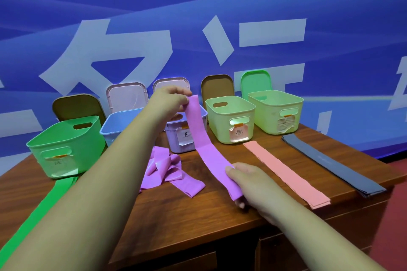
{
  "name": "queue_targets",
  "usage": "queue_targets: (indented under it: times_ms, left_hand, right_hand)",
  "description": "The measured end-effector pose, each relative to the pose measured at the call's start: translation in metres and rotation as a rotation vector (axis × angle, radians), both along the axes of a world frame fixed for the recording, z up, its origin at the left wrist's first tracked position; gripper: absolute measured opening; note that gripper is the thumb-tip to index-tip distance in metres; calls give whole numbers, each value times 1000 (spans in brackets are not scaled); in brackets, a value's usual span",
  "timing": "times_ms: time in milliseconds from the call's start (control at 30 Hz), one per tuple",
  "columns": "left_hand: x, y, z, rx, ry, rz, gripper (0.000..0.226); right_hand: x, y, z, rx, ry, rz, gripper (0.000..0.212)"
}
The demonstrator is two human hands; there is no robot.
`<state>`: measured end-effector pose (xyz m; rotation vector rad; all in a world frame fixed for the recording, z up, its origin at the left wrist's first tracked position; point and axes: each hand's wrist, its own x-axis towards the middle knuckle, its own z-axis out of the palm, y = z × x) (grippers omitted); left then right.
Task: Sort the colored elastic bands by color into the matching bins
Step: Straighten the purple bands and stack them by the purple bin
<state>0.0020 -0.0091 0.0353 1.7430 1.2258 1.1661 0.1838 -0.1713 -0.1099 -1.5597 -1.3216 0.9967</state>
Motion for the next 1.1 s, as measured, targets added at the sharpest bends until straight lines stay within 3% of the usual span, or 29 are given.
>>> queue_targets:
  times_ms: [300, 600, 800, 1100]
  left_hand:
    - [11, 20, -48, 21, 69, 47, 13]
    - [30, 48, -111, 219, 331, 148, 9]
    - [40, 57, -143, 210, 350, 202, 12]
    - [43, 66, -168, 119, 402, 260, 17]
  right_hand:
    - [1, -11, 7, -152, -167, -2, 28]
    - [-2, -2, 7, -223, -565, 28, 32]
    - [-8, 7, 5, -255, -769, 69, 26]
    - [-5, -11, 20, -265, -1025, 95, 41]
